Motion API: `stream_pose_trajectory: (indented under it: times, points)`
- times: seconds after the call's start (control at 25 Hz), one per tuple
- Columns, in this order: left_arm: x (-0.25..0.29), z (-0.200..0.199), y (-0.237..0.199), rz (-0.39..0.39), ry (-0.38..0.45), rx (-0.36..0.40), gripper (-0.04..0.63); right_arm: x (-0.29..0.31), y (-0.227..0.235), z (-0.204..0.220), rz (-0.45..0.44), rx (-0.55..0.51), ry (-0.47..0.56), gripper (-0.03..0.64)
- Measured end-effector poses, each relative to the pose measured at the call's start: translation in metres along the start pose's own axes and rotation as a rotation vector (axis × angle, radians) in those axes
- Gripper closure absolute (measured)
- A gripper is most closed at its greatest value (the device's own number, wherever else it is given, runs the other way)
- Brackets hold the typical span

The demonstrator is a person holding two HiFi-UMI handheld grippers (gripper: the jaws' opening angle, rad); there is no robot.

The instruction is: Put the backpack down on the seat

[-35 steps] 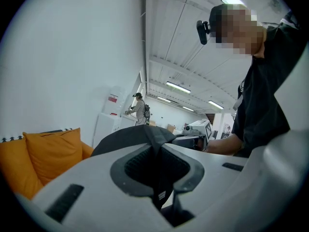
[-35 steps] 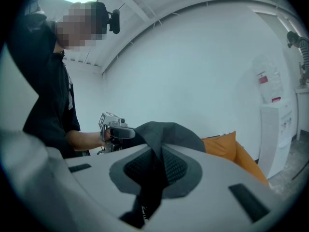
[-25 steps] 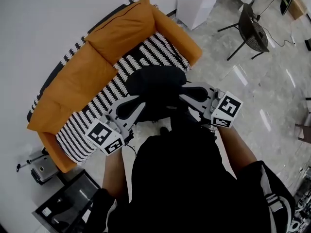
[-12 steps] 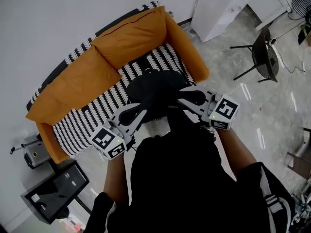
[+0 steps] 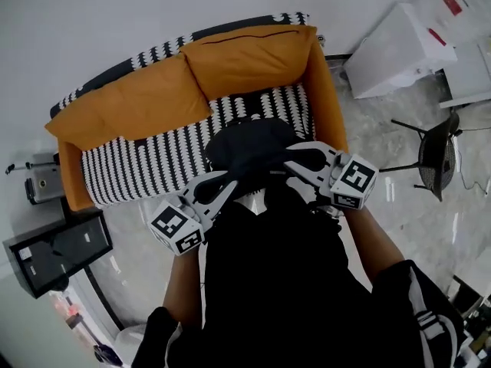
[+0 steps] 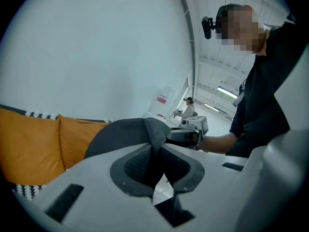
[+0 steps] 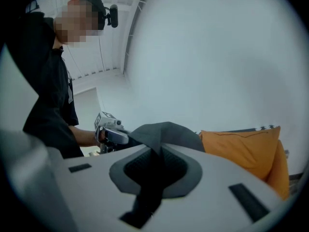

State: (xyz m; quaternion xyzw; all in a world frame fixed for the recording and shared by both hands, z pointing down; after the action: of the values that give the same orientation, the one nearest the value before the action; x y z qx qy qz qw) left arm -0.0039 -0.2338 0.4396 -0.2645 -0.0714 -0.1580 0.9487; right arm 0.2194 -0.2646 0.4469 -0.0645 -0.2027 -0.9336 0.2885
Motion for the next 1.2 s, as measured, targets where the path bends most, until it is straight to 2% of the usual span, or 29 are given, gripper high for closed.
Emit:
stream_pose_trajectory:
  times: [0.24,0.48,0.72,1.0,1.2]
  points:
    - [-0.014,0.006,-0.021,-0.122,0.052,-0.068,0.546,0.043,0.017,-0.001,-0.114,0.007,-0.059,0.574]
    - [-0.035,0.022,-0.053,-0.191,0.087,-0.11,0.546,0.094,0.024,0.004,-0.193,0.017,-0.092,0.574]
    - [-0.054,0.046,-0.096,-0.205,0.109,-0.174,0.546,0.142,0.035,0.025,-0.205,-0.036,-0.205,0.574]
    - [-0.061,0.068,-0.147,-0.211,0.109,-0.242,0.546,0.187,0.053,0.049,-0.202,0.02,-0.279,0.574]
    - [-0.067,0.073,-0.183,-0.201,0.095,-0.269,0.546,0.22,0.067,0.056,-0.192,-0.008,-0.324,0.574]
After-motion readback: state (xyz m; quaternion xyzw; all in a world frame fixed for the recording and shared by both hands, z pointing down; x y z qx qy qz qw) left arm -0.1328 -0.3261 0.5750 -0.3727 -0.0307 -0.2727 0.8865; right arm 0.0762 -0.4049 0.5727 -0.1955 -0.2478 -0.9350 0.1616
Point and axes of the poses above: the fingertips, and each gripper's own axes: x forward along the fingers, y to its right, z out of its underside, the point moved 7 cm from there along -x, backward along the fingers, and after that the axes turned 10 degrees about z, right-handed, at the moved point
